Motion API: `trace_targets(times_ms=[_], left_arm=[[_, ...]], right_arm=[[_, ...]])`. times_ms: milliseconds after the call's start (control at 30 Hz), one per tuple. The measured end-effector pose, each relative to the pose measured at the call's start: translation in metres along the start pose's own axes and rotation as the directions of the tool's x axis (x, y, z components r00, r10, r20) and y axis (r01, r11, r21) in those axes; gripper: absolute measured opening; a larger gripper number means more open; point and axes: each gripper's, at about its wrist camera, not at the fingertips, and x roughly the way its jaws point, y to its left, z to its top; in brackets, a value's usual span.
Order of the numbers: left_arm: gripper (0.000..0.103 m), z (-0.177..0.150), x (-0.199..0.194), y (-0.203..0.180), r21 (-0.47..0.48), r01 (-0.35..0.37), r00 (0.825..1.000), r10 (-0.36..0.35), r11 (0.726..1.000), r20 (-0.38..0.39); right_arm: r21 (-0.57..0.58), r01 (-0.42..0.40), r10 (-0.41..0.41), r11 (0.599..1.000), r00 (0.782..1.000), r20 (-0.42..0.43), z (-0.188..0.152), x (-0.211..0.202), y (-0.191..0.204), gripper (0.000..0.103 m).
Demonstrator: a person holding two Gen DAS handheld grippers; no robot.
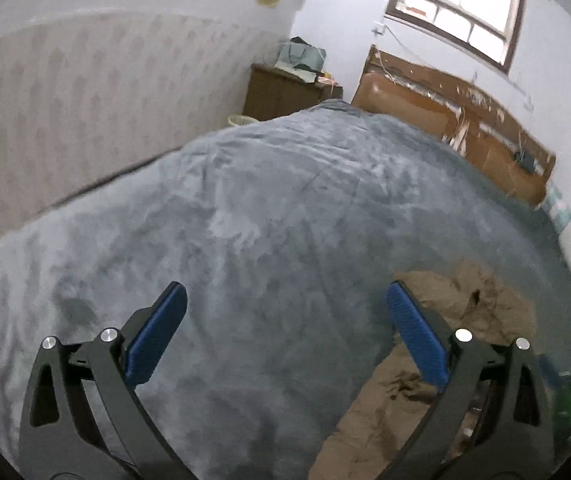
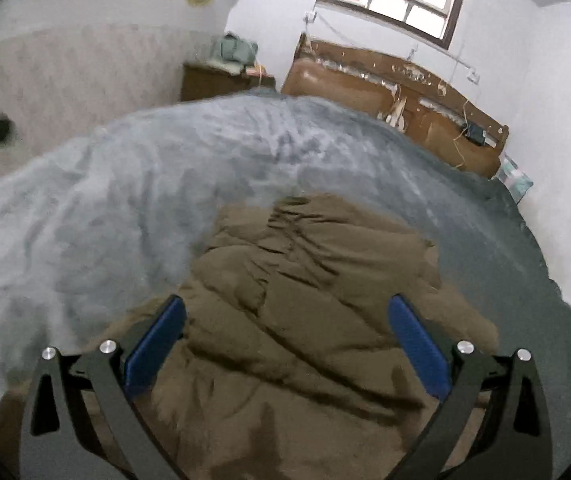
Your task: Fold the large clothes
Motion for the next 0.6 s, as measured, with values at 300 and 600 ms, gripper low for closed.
trace_targets(times_ms=[300,600], left_arm=[[0.099,-0.016,0.018,-0.025,0.056,0.011,1.0,-0.01,0.998,-0.014],[0.099,-0.021,0.011,-0.038,0.082,0.051,0.999,-0.051,0.995,0.007]], right_arm=[[-0.135,0.068,-0.088,0.989,0.985,-0.151,0.0,0.053,-0.008,0.041],[0.313,0.093,-0.093,0.945,0.996,-0.014,-0.012,-0.012,-0.177,0.023]])
